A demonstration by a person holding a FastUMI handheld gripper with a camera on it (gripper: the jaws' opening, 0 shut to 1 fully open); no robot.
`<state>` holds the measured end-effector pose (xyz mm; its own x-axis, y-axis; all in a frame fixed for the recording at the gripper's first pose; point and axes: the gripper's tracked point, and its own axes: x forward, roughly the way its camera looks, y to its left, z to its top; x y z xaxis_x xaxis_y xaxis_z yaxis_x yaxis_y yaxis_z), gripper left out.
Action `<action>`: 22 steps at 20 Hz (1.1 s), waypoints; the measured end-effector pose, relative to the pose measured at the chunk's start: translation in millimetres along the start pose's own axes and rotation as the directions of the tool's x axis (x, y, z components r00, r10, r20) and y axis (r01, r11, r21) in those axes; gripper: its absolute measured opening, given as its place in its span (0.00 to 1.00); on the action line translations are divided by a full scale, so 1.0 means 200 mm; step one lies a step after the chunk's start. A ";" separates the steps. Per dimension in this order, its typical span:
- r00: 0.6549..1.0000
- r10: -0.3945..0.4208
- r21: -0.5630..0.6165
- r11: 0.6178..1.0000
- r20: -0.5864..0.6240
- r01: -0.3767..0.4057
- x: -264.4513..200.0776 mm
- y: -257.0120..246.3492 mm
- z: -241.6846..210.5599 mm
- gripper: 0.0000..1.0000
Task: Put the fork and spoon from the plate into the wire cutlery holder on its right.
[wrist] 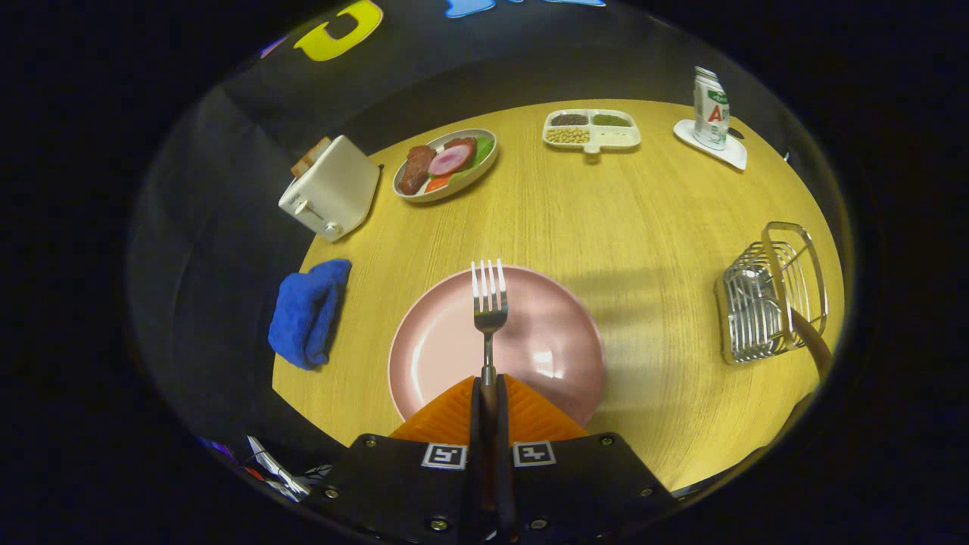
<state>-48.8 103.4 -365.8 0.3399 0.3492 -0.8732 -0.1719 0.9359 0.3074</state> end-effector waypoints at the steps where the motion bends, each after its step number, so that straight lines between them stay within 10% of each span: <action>1: 1.000 -0.012 0.018 1.000 0.022 0.011 -0.04 -0.05 0.03 0.08; 22: 0.982 -0.154 0.328 0.938 0.111 0.110 -0.53 -0.78 0.11 0.08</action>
<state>-38.2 -78.1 -312.0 0.4625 0.2041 -0.8628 0.1792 0.9315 0.3164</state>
